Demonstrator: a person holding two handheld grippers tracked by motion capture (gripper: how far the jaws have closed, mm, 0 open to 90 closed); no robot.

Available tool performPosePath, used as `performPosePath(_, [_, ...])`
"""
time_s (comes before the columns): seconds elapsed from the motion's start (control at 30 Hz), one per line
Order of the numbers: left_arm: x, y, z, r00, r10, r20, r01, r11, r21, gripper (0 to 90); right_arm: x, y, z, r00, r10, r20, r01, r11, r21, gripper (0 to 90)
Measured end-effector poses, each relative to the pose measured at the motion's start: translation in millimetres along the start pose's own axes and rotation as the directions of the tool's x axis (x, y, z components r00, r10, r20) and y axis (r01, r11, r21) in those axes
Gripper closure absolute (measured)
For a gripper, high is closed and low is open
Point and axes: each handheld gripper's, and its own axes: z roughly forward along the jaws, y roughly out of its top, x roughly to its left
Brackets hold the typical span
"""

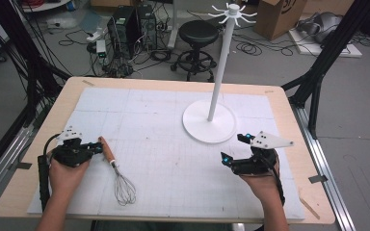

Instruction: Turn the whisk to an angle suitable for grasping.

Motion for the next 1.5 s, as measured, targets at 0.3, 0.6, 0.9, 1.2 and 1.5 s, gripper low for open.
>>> performPosePath(0.3, [9.7,-0.9,15.1,0.9934,0.027,-0.112,-0.021,0.9979,0.062,89.8,-1.6,0.1,-2.2,1.0,0.004,0.007,-0.004,1.0,-0.004,10.6])
performPosePath(0.6, [10.3,4.3,34.9,0.999,0.023,-0.039,-0.02,0.9973,0.071,89.8,-0.7,-0.4,1.7,1.0,-0.001,0.005,0.001,1.0,0.01,10.6])
performPosePath(0.9, [-7.2,30.9,67.2,0.9995,0.032,0.005,-0.032,0.9956,0.088,89.7,-0.4,-1.1,0.9,1.0,-0.001,0.006,0.001,1.0,0.015,10.6])
performPosePath(1.2, [-10.4,36.0,66.1,0.9975,0.071,-0.004,-0.07,0.9921,0.104,89.0,-2.1,-2.8,0.6,1.0,0.001,0.001,-0.001,1.0,0.013,10.6])
performPosePath(1.5, [-15.2,42.0,44.3,0.9758,0.201,0.085,-0.204,0.9785,0.029,62.0,-0.1,-2.2,0.7,1.0,-0.005,0.002,0.005,1.0,0.011,10.6])
